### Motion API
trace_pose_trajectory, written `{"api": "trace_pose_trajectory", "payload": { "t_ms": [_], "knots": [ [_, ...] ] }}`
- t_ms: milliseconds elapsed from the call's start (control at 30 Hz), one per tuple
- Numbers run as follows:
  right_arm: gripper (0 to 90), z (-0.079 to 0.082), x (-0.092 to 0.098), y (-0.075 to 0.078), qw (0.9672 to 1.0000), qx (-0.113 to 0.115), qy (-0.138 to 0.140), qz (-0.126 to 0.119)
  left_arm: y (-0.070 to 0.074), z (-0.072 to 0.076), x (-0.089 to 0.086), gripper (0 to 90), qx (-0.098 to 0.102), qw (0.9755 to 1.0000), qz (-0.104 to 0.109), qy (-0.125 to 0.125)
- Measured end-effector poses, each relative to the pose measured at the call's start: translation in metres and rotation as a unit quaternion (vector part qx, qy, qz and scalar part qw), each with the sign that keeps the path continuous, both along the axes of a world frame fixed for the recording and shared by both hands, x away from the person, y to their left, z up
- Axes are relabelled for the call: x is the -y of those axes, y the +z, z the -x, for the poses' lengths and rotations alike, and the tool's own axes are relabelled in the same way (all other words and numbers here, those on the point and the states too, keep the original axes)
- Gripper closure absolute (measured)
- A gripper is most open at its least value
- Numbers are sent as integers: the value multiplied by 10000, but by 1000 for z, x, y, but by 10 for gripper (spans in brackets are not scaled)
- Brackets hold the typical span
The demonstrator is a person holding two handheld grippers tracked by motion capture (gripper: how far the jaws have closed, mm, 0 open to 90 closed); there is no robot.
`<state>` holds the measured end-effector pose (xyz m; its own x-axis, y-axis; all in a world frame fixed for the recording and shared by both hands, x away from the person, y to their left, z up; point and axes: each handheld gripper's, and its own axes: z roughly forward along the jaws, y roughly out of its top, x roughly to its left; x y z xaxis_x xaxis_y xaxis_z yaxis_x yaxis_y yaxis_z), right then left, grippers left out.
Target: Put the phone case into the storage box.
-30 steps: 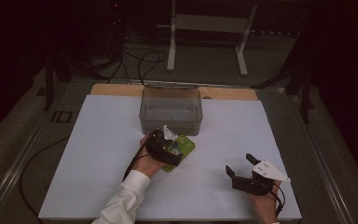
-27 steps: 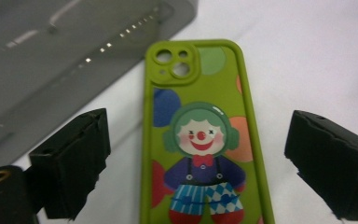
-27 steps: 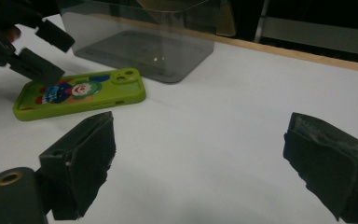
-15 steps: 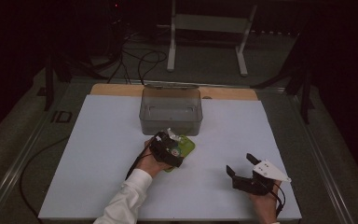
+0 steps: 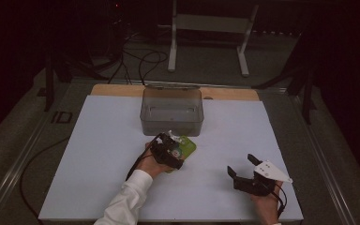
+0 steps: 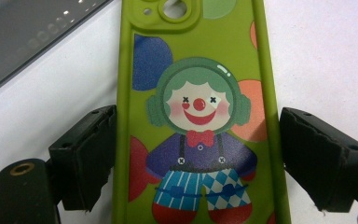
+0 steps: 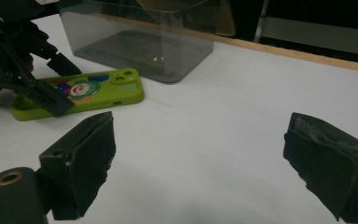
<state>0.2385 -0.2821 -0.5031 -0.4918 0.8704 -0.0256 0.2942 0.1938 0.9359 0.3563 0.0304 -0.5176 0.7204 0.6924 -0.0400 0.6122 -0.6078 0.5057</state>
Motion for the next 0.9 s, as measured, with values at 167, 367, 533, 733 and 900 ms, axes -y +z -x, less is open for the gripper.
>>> {"api": "trace_pose_trajectory", "payload": {
  "t_ms": [167, 367, 533, 733, 900],
  "knots": [
    [89, 0, 0, 0, 10000, -1, 13, 11, -1, 2, 5, 130, 40, 9998, -168, 23],
    [90, 0, -1, -1, 10000, -17, 9, -8, 0, 1, 7, 132, 10, 9997, -241, 53],
    [89, 0, -2, -1, 10000, -24, 18, 0, 1, 2, 7, 151, 0, 9996, -262, 73],
    [89, 0, 0, 0, 10000, -11, 11, 0, 1, 2, 6, 160, 24, 9998, -195, 96],
    [89, 0, 1, 0, 10000, -17, 20, -15, 3, 9, 2, 161, 127, 9998, -123, 39]
  ]
}}
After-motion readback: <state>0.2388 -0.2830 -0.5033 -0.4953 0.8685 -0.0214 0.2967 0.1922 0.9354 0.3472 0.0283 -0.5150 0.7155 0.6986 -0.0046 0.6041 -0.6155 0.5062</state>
